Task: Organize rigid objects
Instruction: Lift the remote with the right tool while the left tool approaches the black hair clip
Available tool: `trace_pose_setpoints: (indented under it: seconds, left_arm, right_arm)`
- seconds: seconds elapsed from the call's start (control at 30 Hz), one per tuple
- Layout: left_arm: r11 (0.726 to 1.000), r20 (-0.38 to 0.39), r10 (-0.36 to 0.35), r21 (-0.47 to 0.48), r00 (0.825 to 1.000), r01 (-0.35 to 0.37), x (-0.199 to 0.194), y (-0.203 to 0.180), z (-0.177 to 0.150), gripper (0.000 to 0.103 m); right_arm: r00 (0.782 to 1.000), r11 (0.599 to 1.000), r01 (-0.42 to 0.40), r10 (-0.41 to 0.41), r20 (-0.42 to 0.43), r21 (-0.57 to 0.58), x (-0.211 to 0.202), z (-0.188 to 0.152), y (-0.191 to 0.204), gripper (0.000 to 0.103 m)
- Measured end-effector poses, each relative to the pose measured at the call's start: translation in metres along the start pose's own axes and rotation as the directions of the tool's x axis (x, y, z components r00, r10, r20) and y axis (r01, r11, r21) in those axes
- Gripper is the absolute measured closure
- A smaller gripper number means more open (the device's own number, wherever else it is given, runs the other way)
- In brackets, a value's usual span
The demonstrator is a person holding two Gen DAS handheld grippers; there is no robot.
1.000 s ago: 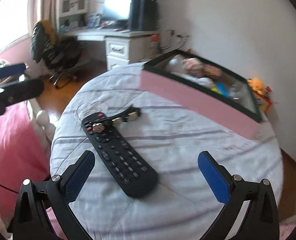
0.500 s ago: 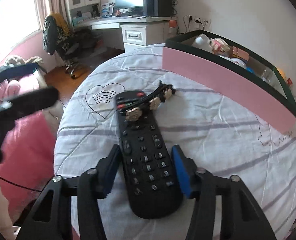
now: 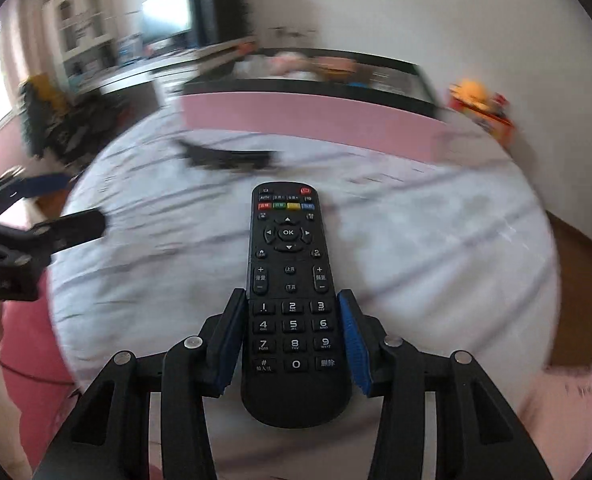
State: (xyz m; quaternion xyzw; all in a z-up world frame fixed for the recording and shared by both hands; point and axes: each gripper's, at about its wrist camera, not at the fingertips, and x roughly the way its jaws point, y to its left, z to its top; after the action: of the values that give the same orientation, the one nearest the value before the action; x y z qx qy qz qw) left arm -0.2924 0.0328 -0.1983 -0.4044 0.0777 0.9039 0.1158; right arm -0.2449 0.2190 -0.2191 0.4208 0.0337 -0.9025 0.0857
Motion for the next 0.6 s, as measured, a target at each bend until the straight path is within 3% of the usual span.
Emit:
trace_pose_setpoints:
  seconds: [0.23,0.4,0.6]
  left_arm:
    - [1.000,0.009,0.007,0.021,1.000,-0.007,0.026,0.001,0.024,0.000]
    - [0.993,0.020,-0.013,0.121,1.000,0.011,0.048,-0.008,0.039,0.000]
    - [0.983,-0.024,-0.033,0.179,0.999,0.036,0.073,-0.018,0.052,0.000]
  right_arm:
    - [1.000,0.999,-0.015,0.015,0.016,0.050,0.015,0.015,-0.010,0.058]
    - [0.999,0.998,-0.029,0.028,0.031,0.054,0.022,0.021,-0.011,0.058]
    - [0.999,0.997,-0.042,0.039,0.037,0.061,0.026,0.024,-0.015,0.057]
